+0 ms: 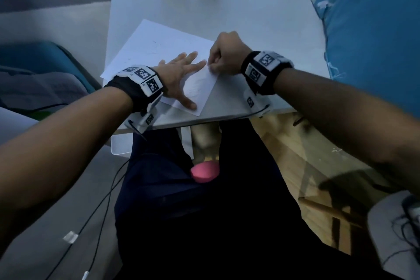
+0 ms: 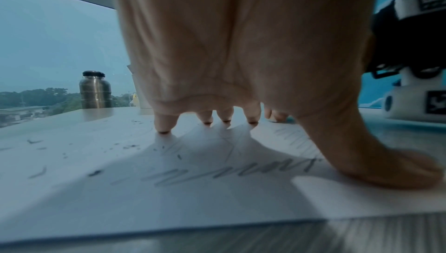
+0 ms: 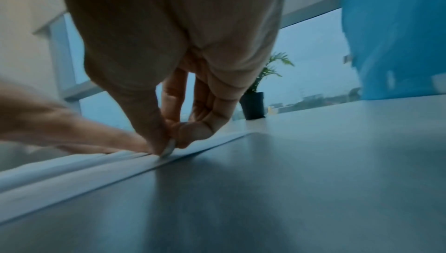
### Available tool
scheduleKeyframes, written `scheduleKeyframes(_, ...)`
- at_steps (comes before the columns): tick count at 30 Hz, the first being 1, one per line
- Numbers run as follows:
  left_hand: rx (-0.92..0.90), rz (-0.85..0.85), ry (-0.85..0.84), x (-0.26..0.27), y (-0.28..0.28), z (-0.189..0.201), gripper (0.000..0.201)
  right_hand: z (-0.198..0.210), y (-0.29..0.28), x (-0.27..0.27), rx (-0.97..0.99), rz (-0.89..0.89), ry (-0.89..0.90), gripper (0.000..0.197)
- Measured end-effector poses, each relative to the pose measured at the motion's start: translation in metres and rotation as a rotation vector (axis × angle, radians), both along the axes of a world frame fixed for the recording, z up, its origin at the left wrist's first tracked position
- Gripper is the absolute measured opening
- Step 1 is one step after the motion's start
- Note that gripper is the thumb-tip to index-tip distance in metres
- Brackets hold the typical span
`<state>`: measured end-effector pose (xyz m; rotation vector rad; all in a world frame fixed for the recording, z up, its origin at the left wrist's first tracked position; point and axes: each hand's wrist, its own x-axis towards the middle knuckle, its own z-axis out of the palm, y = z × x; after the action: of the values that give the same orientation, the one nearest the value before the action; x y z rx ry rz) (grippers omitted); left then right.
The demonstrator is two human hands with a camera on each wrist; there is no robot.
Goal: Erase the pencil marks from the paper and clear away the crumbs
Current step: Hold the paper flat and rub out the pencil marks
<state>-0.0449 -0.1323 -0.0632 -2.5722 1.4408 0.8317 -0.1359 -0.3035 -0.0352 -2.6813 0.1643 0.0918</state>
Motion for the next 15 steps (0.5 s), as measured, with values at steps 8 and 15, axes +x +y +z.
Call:
scheduleKeyframes(8, -0.011, -0.003, -0.004, 0.003, 0.001, -0.003, 0.134, 0.003, -0.001, 0.002, -0.023, 0.019, 0.016, 0.017)
scheduleKeyframes(15, -0.012, -0.023, 0.007, 0.004, 0.0, -0.003, 0.13, 0.006, 0.011, -0.007, -0.06, 0.069, 0.069, 0.015)
